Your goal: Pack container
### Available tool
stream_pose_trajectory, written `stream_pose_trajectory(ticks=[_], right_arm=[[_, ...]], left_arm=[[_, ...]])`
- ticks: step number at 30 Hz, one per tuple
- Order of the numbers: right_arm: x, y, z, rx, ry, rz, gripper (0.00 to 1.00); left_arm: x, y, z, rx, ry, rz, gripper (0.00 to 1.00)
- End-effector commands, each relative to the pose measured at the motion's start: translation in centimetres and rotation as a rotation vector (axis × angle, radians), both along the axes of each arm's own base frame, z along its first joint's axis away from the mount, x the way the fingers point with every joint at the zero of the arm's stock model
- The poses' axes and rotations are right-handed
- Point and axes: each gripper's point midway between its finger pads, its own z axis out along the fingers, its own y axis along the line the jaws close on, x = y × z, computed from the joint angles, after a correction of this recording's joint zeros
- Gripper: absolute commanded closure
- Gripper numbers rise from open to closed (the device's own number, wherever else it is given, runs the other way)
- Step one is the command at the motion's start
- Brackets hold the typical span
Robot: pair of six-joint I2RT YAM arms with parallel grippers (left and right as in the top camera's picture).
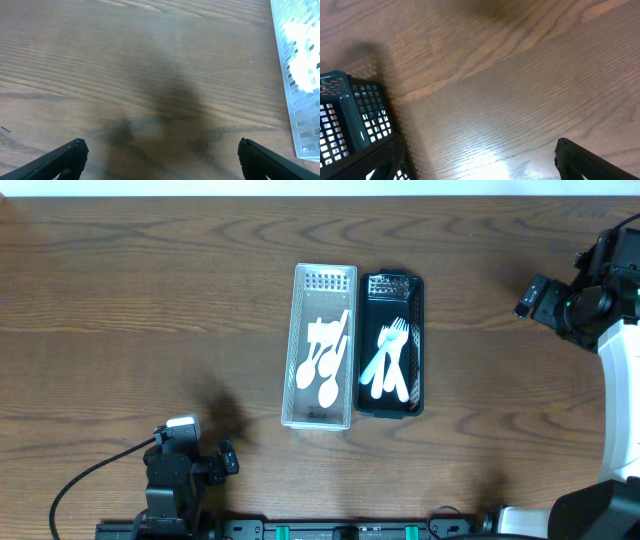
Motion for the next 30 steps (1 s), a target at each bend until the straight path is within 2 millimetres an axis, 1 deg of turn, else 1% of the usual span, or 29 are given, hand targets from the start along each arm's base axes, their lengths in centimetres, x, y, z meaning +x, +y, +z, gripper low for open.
stream_pose_trajectory(ticks=[1, 28, 30], right_arm=[[-0.11, -0.29, -0.03, 0.003, 0.002, -0.007, 0.01], [-0.13, -0.34, -0.05, 0.001, 0.002, -0.008, 0.01], [-0.19, -0.14, 0.41, -0.003, -0.01, -0.003, 0.01]], left_arm=[[-0.05, 0.18, -0.12, -0.002, 0.001, 0.012, 0.02], [-0.05, 0.18, -0.12, -0.002, 0.001, 0.012, 0.02], [-0.05, 0.18, -0.12, -0.002, 0.001, 0.012, 0.02]])
